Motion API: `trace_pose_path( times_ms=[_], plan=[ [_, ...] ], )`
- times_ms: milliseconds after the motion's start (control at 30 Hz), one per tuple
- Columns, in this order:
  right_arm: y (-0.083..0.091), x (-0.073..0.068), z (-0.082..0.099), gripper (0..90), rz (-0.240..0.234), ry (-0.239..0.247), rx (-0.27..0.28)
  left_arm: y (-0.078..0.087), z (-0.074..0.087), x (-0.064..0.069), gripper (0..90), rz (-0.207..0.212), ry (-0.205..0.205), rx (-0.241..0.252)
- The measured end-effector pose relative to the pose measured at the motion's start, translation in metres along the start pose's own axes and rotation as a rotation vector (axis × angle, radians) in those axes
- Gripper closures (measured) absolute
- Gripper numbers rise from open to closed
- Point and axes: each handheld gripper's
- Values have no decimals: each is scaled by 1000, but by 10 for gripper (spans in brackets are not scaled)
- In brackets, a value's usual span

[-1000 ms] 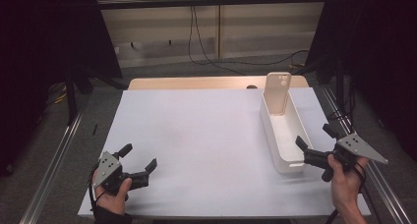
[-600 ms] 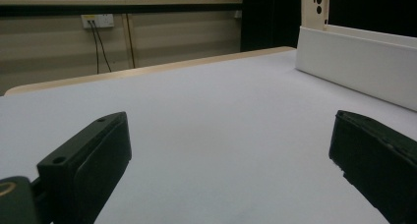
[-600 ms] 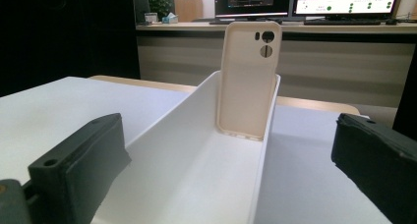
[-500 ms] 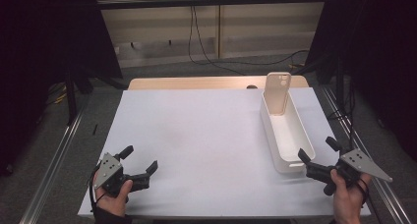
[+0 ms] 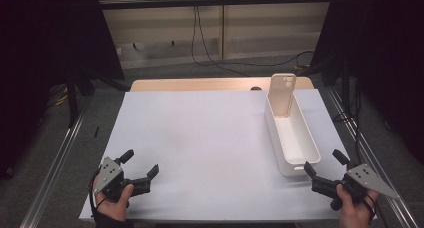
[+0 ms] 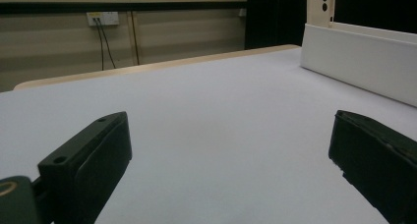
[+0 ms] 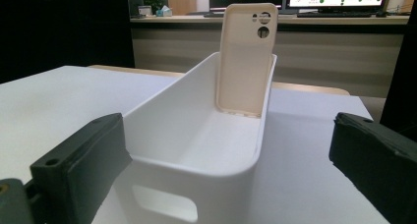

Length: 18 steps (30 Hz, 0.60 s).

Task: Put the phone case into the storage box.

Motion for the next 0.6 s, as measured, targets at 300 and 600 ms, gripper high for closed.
trace_pose_path(
  times_ms=[300,600],
  plan=[
    [6,-1,8,0,32,4,-28,4,2,-3,25,-31,15,-1],
    [7,-3,9,0,32,-7,-17,2,4,-2,25,-46,36,-10]
  ],
)
Point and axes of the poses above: each handheld gripper's, and its own axes: y roughly backward along the jaws, z roughly out of its underside, x roughly to its right, and after that the axes turned 6 degrees about z, right-handed
